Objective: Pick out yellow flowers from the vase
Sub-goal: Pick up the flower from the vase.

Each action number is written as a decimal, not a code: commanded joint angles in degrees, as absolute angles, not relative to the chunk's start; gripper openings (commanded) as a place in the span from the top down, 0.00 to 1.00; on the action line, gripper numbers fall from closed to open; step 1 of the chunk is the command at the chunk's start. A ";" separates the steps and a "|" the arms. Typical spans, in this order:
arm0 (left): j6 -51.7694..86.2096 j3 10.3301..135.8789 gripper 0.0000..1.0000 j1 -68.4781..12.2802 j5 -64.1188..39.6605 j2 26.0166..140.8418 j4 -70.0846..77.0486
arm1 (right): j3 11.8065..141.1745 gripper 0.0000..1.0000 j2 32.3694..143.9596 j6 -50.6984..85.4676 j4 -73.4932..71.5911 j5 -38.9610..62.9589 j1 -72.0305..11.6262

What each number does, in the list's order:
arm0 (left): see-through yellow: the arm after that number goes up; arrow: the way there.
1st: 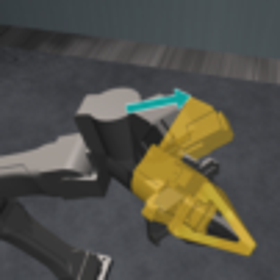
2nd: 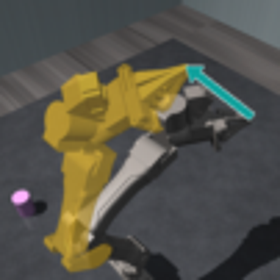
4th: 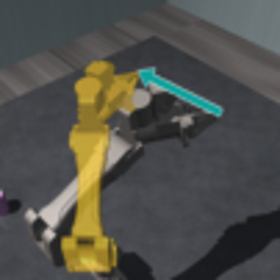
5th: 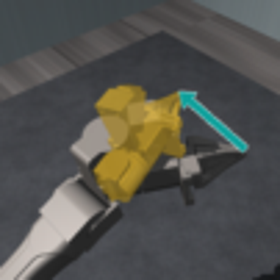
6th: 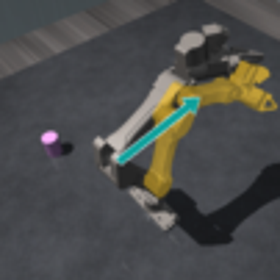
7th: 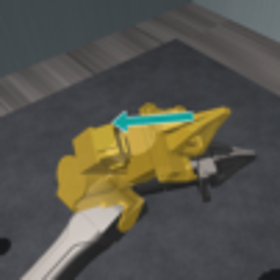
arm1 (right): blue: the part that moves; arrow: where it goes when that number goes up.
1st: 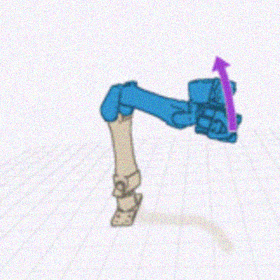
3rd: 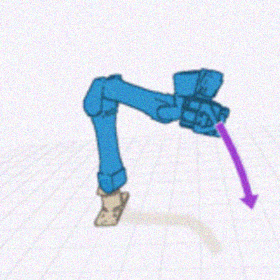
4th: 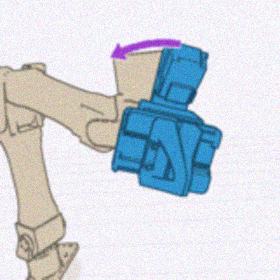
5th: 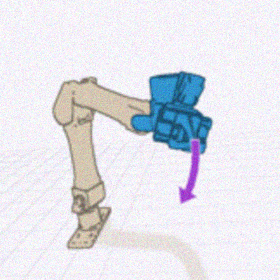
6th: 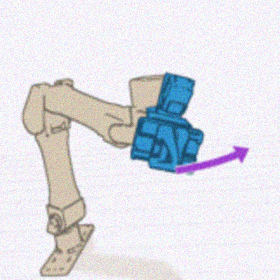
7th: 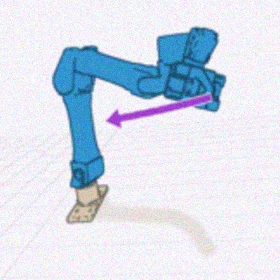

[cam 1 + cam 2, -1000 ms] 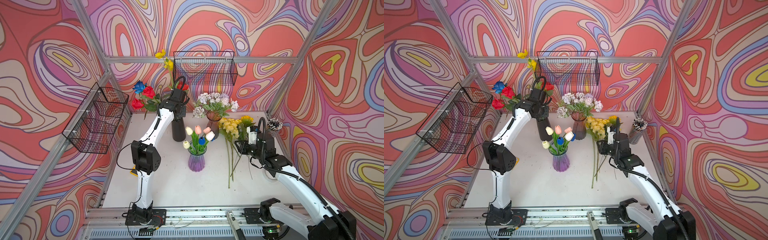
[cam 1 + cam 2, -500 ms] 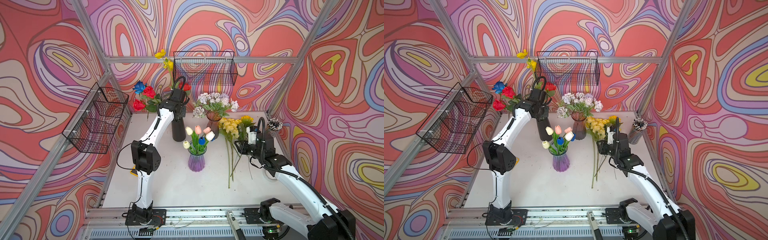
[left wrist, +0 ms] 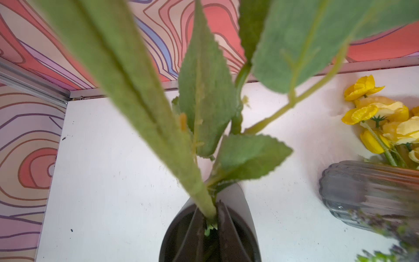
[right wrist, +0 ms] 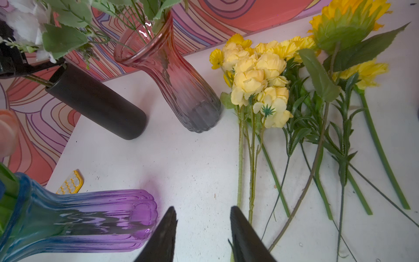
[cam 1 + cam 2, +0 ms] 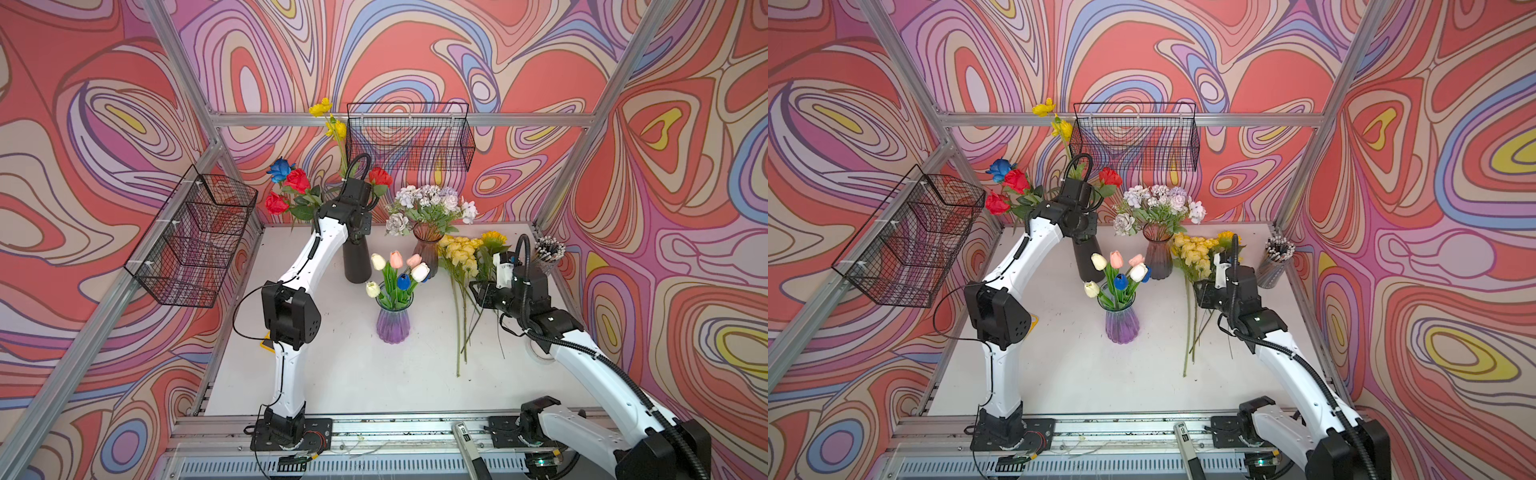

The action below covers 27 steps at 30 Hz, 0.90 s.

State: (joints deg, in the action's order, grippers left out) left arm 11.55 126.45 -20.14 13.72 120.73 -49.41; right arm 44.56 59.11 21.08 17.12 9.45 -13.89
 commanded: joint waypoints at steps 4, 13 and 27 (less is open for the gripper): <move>10.31 123.71 0.87 -19.78 13.29 116.12 -50.01 | 44.12 0.59 59.57 21.34 15.87 9.76 -13.67; 9.85 118.59 0.82 -19.81 11.45 111.82 -49.42 | 44.47 0.59 59.99 21.53 15.63 10.28 -13.71; 12.17 125.12 0.65 -18.67 7.22 115.10 -49.65 | 45.00 0.59 60.91 21.80 15.03 10.98 -13.71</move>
